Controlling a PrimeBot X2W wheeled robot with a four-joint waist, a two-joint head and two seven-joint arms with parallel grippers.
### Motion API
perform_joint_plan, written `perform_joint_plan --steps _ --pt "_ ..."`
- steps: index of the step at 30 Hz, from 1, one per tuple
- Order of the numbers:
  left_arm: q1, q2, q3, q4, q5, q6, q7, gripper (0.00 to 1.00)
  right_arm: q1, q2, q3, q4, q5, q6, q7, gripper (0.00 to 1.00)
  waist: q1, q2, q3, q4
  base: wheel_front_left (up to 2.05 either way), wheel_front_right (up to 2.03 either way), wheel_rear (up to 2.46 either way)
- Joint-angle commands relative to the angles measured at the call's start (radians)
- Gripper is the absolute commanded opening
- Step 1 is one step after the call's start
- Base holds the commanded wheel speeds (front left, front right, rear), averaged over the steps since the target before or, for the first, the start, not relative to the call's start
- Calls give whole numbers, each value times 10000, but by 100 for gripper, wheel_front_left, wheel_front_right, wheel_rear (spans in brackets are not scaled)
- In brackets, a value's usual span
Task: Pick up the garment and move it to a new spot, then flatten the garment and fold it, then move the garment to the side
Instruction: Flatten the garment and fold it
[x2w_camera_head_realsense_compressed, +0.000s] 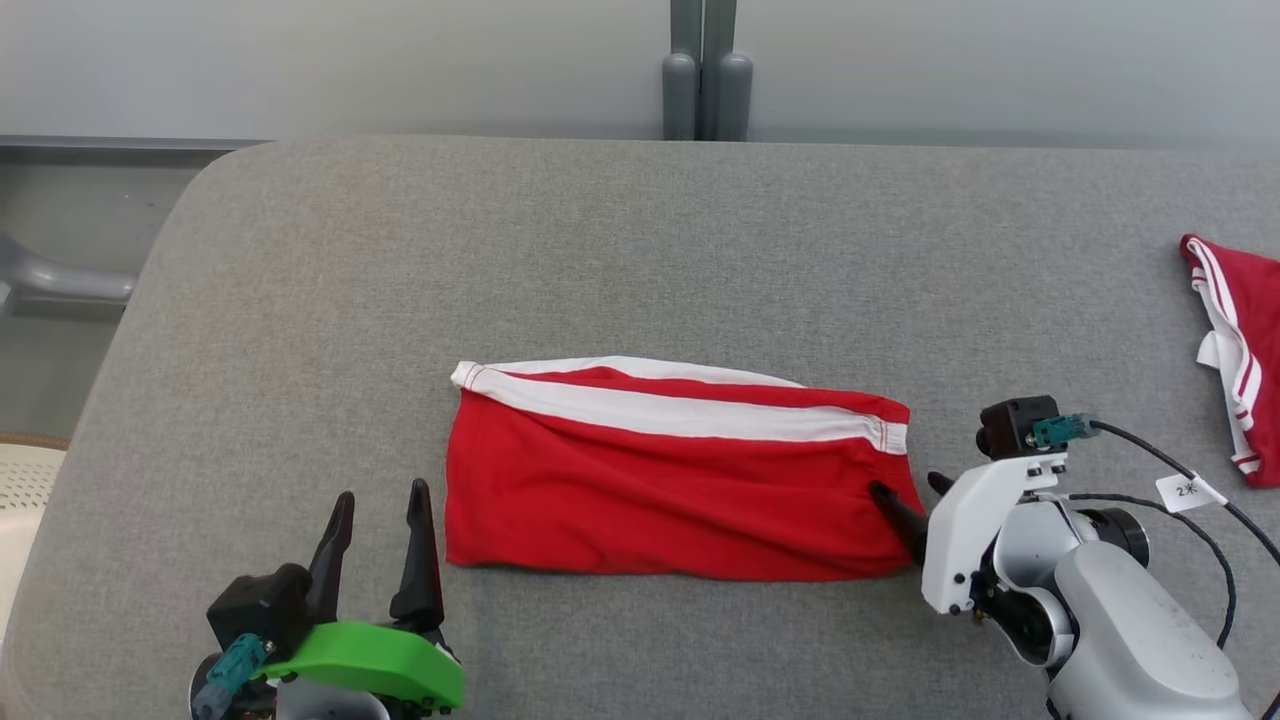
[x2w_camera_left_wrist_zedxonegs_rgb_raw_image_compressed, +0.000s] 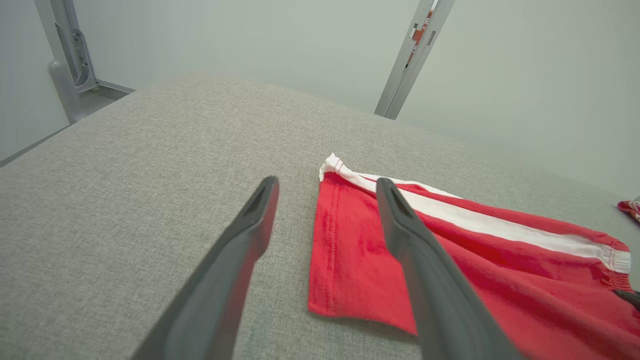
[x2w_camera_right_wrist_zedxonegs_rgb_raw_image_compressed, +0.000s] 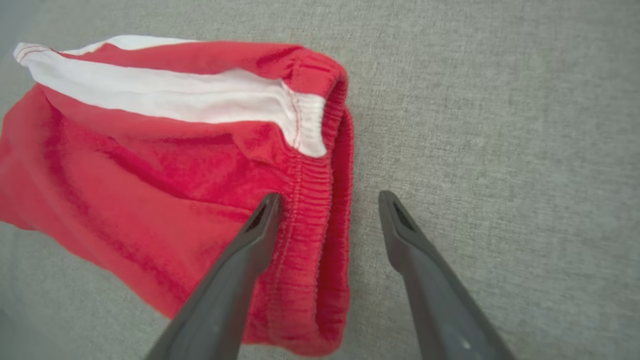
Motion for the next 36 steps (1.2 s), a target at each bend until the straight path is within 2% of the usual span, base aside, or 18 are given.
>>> perform_joint_plan --steps 1,7,8,9,10,11,19,32,36 --pt "-134 -22 33 33 78 -54 -54 100 -165 -40 18 189 204 3 144 100 0 0 25 71 0 0 0" --pt "-231 -109 70 85 191 -137 -81 100 -702 -15 125 1021 646 3 471 98 0 0 117 159 0 0 0" --pt "-239 -115 79 89 214 -140 -83 100 -781 1 166 1105 705 3 486 56 0 0 127 162 0 0 0" --pt "-242 -119 93 93 233 -154 -87 100 -868 15 220 1182 769 3 473 37 0 0 137 161 0 0 0" --pt "-244 -122 109 100 249 -172 -90 100 -950 16 283 1262 832 3 474 13 0 0 143 153 0 0 0" --pt "-246 -119 123 101 265 -181 -91 100 -1027 4 333 1308 886 3 485 0 0 0 149 140 0 0 0" --pt "-275 -137 153 131 364 -203 -80 100 -1657 -343 442 1455 1895 1 740 0 0 0 179 -216 0 0 0" --pt "-358 -86 18 15 415 -230 -55 100 -1940 -2236 -251 1401 2435 1 1407 0 0 0 256 -1032 0 0 0" --pt "-347 -58 -10 20 386 -222 -38 100 -1944 -2209 -482 1495 2402 1 1520 0 0 0 274 -1191 0 0 0"
